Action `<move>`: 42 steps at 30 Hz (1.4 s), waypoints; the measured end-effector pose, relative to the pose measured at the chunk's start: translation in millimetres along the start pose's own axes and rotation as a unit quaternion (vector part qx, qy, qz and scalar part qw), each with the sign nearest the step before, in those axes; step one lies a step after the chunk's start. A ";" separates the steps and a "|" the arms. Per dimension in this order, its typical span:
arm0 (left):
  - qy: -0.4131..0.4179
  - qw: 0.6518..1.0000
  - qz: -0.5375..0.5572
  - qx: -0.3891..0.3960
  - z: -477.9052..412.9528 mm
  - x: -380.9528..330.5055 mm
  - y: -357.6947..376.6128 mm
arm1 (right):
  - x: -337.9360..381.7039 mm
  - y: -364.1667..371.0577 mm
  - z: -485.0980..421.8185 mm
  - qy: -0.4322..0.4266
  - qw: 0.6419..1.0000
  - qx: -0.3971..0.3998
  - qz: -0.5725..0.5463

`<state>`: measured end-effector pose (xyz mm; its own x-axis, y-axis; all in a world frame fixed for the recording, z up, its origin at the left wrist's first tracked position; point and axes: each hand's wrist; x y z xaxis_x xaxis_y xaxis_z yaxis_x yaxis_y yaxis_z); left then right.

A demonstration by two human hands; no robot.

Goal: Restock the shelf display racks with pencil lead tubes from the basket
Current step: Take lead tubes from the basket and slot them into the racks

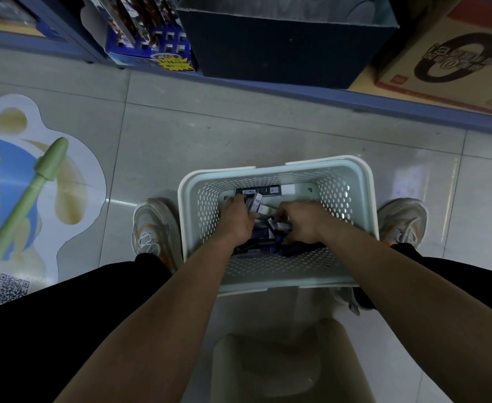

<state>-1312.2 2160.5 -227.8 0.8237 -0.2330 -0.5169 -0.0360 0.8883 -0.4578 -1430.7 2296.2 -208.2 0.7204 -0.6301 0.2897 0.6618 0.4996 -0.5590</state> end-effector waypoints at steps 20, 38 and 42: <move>-0.072 0.928 0.362 -0.045 21.7 2.3 5.5 | 3.6 7.1 -6.7 0.044 0.864 -0.111 -0.489; -0.024 0.942 0.336 0.017 15.3 8.4 23.6 | 22.5 8.5 -2.6 0.037 0.727 -0.095 -0.679; -0.040 0.940 0.338 0.012 12.6 6.7 25.5 | 26.5 8.4 -2.5 0.041 0.709 -0.094 -0.698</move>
<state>-1300.5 2186.6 -233.8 0.6574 0.4166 -0.6279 -0.5543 0.8318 -0.0285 -1406.6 2282.3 -207.2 -0.6287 -0.4680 0.6210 0.6727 -0.7279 0.1324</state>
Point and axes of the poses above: each hand's wrist, its own z-axis away from the middle knuckle, its own y-axis out of the palm, x = y × z, and after that the axes turned 8 degrees about z, right-handed
